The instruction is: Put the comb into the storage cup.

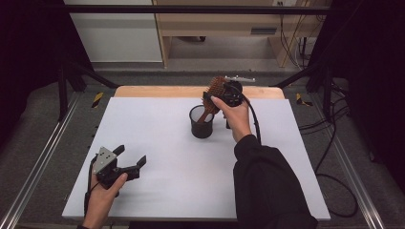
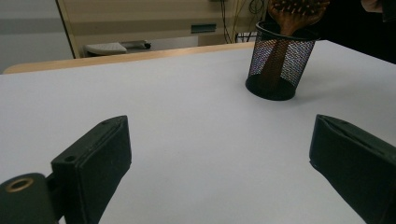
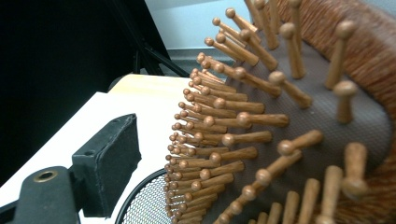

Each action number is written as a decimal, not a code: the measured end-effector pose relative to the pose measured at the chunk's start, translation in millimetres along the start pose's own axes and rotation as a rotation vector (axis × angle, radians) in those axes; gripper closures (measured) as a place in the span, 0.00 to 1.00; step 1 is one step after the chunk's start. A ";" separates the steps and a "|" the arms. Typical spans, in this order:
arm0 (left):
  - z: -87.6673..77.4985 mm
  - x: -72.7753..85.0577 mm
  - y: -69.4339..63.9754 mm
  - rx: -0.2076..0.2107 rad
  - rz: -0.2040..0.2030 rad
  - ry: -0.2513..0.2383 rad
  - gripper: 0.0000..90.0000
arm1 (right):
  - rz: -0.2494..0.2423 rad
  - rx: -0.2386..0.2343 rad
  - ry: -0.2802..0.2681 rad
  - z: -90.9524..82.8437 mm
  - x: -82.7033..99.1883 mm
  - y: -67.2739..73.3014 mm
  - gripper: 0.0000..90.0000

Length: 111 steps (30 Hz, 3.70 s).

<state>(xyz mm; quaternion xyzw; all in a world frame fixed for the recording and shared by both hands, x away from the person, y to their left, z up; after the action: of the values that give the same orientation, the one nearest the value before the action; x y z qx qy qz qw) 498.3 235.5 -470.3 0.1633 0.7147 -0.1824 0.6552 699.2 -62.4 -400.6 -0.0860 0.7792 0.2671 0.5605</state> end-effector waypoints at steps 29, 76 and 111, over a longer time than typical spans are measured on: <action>0.2 0.3 -0.4 0.004 -0.006 0.001 0.07 | 0.005 0.005 0.006 -0.8 3.0 -1.8 0.14; 0.2 0.7 -0.2 -0.001 0.003 0.004 0.07 | -0.084 -0.011 -0.023 -40.5 -0.3 -6.4 0.12; -0.7 -0.2 1.2 -0.003 0.005 -0.003 0.06 | -0.073 -0.016 -0.108 -82.5 -22.6 -22.0 0.12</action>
<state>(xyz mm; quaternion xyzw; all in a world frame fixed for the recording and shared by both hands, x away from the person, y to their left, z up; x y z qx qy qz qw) 498.3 236.9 -470.2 0.1640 0.7136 -0.1800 0.6568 648.5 -126.9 -367.9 -0.1045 0.7421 0.2570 0.6102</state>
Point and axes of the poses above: each handheld gripper's, and its own axes: z roughly forward along the jaws, x roughly out of its underside, y roughly to its left, the point moved 8 cm from there along z, roughly forward along the jaws, and after that the axes turned 13 degrees about -y, right-handed, at the moved point
